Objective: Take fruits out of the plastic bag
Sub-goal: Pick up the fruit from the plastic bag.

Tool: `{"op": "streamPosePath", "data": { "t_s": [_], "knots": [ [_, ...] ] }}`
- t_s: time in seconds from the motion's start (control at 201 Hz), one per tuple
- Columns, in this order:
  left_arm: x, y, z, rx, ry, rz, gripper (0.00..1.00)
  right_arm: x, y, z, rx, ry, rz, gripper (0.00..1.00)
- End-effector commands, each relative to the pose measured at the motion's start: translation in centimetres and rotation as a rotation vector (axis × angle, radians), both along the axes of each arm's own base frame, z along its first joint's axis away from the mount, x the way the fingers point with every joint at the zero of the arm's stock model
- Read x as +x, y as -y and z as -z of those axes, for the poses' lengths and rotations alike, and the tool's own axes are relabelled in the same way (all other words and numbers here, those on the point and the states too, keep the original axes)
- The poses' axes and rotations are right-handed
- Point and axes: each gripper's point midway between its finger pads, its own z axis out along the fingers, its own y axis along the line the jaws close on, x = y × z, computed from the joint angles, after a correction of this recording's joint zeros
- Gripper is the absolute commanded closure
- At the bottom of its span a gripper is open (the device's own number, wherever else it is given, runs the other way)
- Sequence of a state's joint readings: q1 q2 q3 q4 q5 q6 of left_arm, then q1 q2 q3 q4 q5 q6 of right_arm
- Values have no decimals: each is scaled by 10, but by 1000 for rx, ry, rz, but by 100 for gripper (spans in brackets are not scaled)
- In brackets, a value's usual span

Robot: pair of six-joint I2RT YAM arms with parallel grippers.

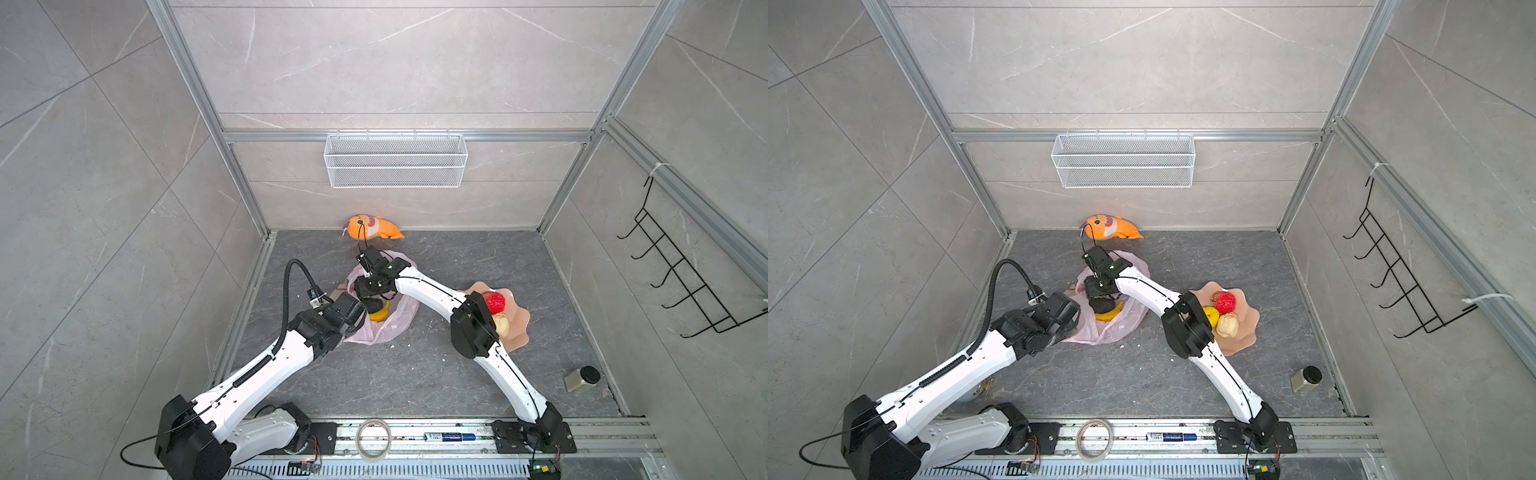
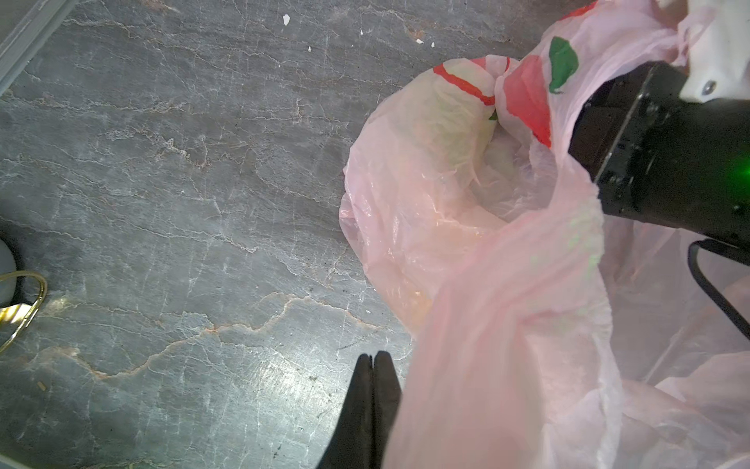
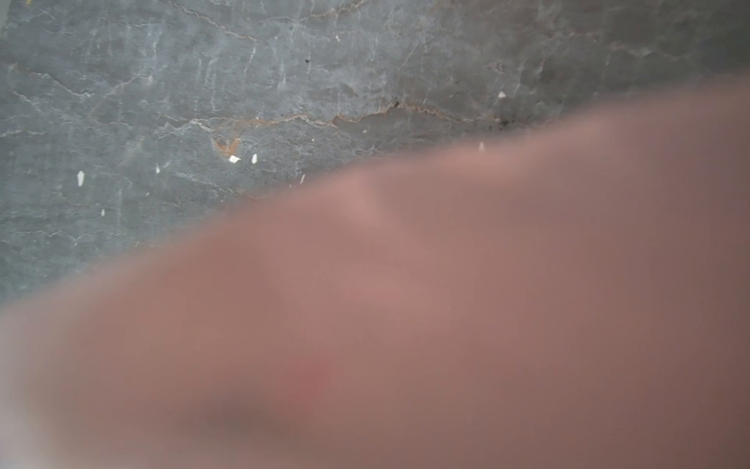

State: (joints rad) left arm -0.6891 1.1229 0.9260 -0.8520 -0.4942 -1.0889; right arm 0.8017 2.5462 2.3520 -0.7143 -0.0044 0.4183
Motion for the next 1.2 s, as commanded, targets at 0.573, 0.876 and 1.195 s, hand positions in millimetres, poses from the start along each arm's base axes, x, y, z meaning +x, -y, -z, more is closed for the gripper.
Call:
{"op": "streamPosePath", "data": {
  "t_s": [0.573, 0.876, 1.195],
  "knots": [
    [2, -4, -16, -27, 70, 3, 100, -45, 43, -88, 4, 37, -60, 58],
    [4, 1, -15, -55, 82, 7, 100, -80, 54, -129, 98, 36, -132, 58],
    [11, 9, -14, -55, 75, 30, 100, -124, 100, -187, 147, 89, -144, 58]
  ]
}}
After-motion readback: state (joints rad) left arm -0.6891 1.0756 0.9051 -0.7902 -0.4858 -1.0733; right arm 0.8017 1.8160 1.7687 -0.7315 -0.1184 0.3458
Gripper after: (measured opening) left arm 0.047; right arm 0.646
